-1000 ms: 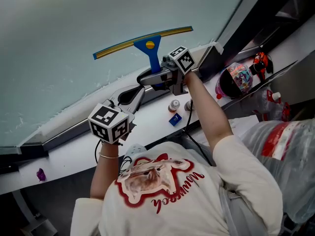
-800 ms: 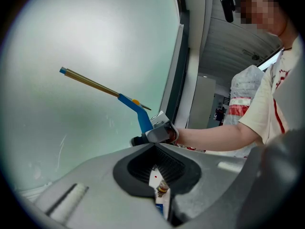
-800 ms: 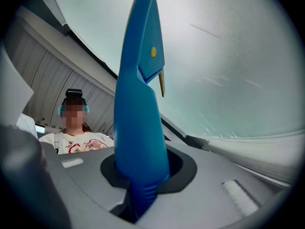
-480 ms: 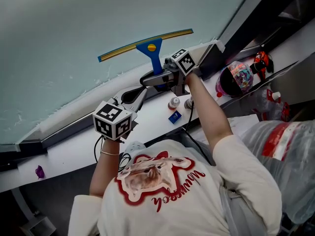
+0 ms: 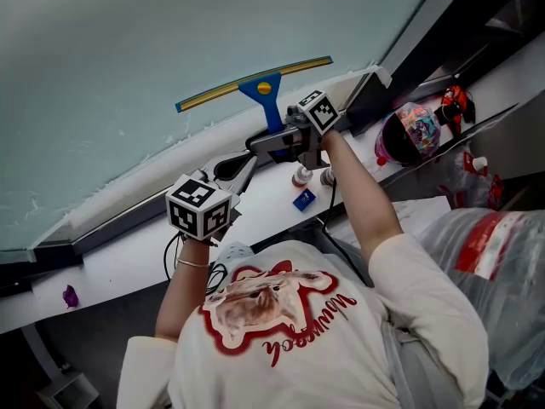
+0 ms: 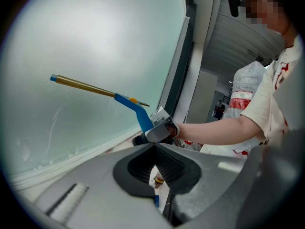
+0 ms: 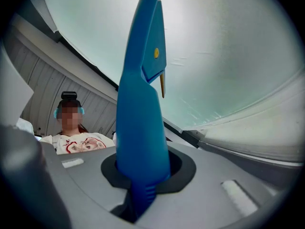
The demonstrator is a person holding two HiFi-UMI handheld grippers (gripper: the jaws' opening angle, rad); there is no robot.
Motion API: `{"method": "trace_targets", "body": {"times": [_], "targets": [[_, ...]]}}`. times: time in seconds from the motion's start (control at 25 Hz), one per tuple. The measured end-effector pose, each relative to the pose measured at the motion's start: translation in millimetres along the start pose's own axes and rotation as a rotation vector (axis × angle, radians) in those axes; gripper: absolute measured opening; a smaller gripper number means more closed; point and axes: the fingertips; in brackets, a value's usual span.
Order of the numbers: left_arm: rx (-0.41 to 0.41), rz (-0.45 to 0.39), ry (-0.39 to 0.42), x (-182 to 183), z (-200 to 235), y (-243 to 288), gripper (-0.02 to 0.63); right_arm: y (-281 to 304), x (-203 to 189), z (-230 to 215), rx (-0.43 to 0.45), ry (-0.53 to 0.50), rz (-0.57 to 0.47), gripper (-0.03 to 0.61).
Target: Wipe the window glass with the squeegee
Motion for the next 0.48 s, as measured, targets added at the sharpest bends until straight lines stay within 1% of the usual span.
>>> {"method": "trace_targets", "body": {"times": [0.28, 0.48], "targets": [[-0.019, 0.037, -0.028, -18, 2, 6, 0.006, -4, -11, -16, -0.008, 0.053, -0.024, 0.071], [-0.025, 0.062, -0.043, -29, 4, 10, 0.006, -6, -17, -26, -0.023, 0.072, -0.028, 0.066]]}}
Point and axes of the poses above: the fingertips, and each gripper's own axes: y forward along the fingers, z to its left, x out of its top, and after that the axes turned 8 degrees about y, right-handed
